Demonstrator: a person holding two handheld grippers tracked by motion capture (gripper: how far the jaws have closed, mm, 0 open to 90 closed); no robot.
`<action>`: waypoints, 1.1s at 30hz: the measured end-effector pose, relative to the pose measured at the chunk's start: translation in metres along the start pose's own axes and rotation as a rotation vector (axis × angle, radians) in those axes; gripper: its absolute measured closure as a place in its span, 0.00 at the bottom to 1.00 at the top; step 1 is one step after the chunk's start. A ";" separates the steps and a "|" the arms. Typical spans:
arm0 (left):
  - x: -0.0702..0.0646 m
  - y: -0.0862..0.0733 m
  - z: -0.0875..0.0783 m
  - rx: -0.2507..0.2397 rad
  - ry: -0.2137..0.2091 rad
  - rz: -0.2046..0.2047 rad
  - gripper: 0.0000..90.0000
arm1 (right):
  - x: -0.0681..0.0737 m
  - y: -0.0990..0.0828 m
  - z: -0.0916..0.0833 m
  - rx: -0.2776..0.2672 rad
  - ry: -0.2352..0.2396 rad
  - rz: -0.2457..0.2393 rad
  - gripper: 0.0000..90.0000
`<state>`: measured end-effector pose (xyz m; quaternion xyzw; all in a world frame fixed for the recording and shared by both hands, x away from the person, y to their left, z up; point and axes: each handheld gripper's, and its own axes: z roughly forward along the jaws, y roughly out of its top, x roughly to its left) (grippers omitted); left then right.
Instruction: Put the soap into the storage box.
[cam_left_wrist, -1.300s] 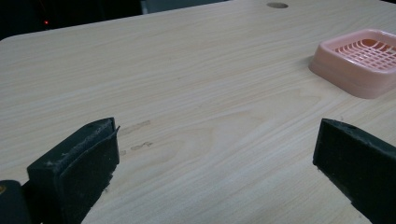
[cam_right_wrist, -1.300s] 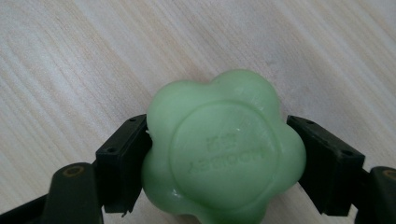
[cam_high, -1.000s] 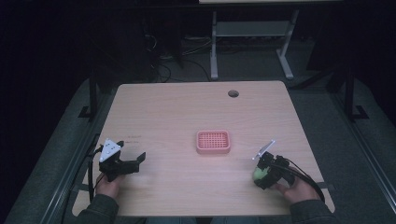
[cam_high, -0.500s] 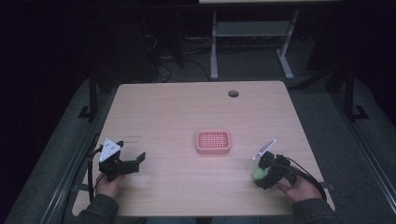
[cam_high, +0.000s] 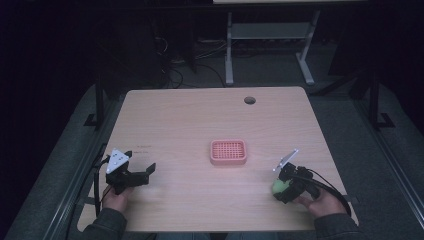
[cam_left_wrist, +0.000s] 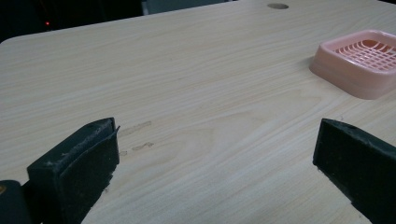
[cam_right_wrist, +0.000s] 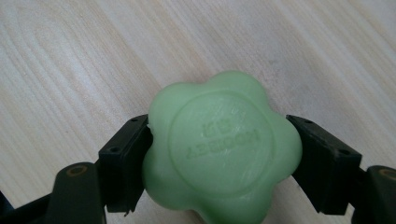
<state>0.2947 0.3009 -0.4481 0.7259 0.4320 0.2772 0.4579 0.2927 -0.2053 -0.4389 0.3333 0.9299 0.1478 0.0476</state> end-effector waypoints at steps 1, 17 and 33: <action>0.000 0.000 0.000 0.000 0.000 -0.001 0.00 | 0.000 0.000 0.000 0.000 -0.001 -0.001 0.29; 0.000 0.000 0.000 0.000 0.002 -0.005 0.00 | 0.001 0.006 -0.007 -0.015 -0.011 -0.024 0.29; 0.001 0.001 -0.002 -0.002 0.002 -0.004 0.00 | -0.001 0.028 -0.016 -0.049 0.003 -0.062 0.29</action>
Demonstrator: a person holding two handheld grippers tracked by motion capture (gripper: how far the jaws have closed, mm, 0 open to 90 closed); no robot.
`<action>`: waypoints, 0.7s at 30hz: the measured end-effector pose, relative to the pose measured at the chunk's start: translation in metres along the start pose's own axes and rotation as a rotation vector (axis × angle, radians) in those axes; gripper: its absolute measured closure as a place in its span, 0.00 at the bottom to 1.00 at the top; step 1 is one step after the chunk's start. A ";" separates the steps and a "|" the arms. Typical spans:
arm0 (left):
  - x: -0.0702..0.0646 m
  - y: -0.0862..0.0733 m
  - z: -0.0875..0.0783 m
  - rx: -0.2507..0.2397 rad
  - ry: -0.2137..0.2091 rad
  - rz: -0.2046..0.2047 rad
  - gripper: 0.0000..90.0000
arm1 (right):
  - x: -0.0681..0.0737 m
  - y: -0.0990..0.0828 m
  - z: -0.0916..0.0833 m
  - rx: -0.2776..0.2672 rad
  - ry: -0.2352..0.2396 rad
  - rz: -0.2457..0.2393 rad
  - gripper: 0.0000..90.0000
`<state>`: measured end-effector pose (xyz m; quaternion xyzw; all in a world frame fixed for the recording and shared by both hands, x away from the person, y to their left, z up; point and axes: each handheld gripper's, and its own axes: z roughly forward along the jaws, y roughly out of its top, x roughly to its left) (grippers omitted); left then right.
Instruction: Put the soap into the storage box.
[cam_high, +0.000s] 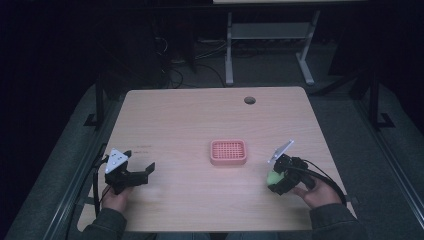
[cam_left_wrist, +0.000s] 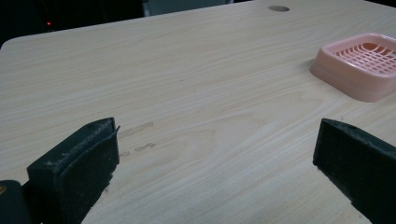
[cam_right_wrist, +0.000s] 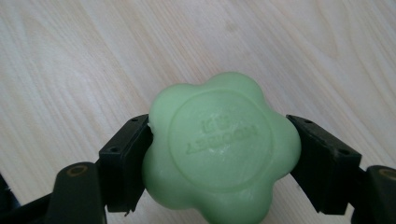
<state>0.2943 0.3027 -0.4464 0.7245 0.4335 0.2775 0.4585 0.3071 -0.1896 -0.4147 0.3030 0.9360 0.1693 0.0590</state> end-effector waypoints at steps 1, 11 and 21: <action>0.000 0.000 0.000 0.001 0.000 0.001 0.00 | 0.000 0.003 0.000 0.002 -0.008 -0.011 0.29; 0.000 0.000 0.000 -0.005 0.003 -0.012 0.00 | -0.001 0.026 -0.003 -0.003 -0.006 -0.044 0.29; 0.001 0.000 0.001 -0.003 0.005 -0.024 0.00 | -0.006 0.053 -0.011 -0.043 -0.010 -0.068 0.29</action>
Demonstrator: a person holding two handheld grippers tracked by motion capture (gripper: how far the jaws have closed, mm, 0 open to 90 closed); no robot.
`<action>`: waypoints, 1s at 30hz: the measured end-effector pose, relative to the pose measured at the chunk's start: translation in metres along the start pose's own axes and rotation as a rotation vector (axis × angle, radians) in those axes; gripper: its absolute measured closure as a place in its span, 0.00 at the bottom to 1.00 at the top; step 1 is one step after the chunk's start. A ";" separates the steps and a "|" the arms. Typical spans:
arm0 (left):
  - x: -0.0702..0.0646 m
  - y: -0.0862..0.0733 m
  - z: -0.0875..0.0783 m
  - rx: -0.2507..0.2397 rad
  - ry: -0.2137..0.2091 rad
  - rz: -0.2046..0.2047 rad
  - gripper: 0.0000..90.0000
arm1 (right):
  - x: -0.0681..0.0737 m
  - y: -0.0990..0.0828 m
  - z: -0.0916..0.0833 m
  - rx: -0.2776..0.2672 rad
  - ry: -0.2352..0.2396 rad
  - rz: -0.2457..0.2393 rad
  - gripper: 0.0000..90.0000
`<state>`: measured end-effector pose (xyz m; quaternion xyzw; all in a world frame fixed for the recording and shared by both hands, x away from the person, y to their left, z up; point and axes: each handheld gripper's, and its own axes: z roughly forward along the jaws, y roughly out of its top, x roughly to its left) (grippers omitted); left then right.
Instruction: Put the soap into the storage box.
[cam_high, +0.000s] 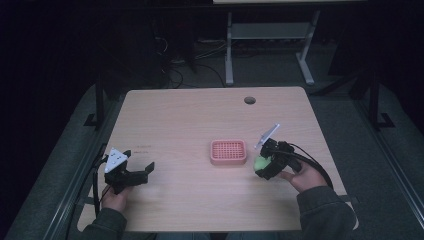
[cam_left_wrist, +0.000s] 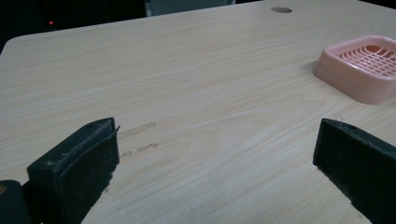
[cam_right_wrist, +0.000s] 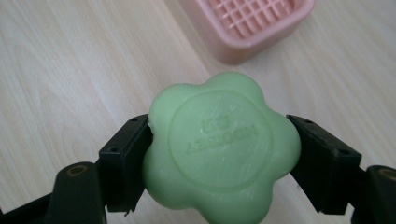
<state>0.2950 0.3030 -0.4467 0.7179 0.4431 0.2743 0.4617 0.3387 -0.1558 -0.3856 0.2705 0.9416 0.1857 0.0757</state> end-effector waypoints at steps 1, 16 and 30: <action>0.000 0.000 0.000 0.002 0.003 0.004 0.00 | 0.000 0.002 0.000 -0.002 0.001 -0.002 0.29; 0.004 0.000 0.001 -0.003 0.012 -0.011 0.00 | -0.003 0.035 0.003 -0.020 0.020 -0.034 0.29; 0.004 0.000 0.001 -0.006 0.011 -0.011 0.00 | -0.006 0.057 0.005 -0.035 0.030 -0.060 0.29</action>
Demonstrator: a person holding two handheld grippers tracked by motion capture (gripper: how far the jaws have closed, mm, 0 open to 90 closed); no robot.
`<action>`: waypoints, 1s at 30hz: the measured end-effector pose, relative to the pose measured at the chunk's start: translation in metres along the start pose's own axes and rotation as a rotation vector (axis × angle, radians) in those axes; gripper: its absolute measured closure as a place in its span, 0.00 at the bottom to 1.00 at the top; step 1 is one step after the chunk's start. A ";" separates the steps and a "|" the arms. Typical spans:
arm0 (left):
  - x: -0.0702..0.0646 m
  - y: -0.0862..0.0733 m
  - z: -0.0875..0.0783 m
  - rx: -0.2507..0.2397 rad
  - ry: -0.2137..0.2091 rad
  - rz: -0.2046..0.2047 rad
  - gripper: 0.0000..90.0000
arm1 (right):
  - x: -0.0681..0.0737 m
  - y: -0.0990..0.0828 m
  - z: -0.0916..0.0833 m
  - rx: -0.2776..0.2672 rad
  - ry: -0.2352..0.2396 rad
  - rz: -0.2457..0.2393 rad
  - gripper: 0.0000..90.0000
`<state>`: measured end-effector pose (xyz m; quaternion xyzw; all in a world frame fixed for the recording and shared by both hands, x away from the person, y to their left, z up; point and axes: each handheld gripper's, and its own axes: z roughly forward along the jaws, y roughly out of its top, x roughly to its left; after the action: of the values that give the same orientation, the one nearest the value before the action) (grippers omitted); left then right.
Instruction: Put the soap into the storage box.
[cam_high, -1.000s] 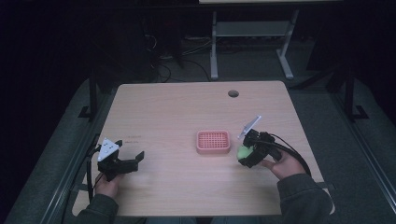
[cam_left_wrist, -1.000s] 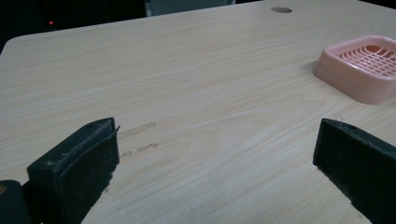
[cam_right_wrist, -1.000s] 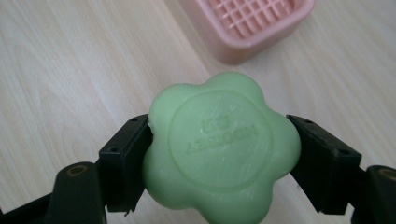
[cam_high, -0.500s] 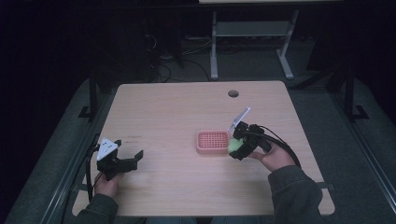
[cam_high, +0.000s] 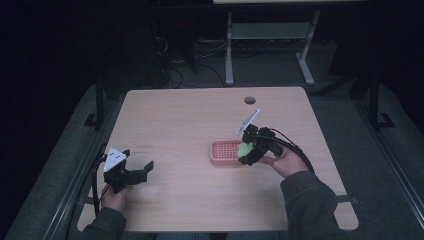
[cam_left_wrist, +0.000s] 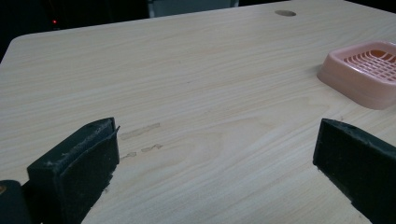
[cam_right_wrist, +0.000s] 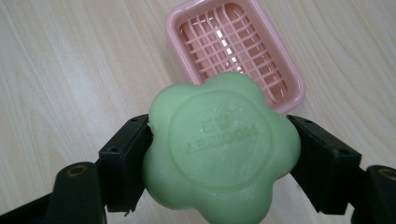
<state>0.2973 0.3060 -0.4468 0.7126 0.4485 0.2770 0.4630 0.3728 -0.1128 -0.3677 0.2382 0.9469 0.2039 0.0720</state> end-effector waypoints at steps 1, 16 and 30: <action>0.000 0.000 0.000 0.000 -0.001 -0.001 0.00 | 0.000 0.002 0.001 0.000 0.005 0.003 0.29; -0.001 0.000 0.000 -0.003 -0.004 0.001 0.00 | -0.010 0.028 0.011 -0.009 0.017 -0.007 0.29; 0.000 0.000 0.000 -0.003 -0.005 0.002 0.00 | -0.025 0.040 0.036 -0.006 0.024 0.031 0.29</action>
<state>0.2974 0.3058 -0.4464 0.7131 0.4462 0.2764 0.4648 0.4199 -0.0798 -0.3822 0.2499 0.9433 0.2105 0.0581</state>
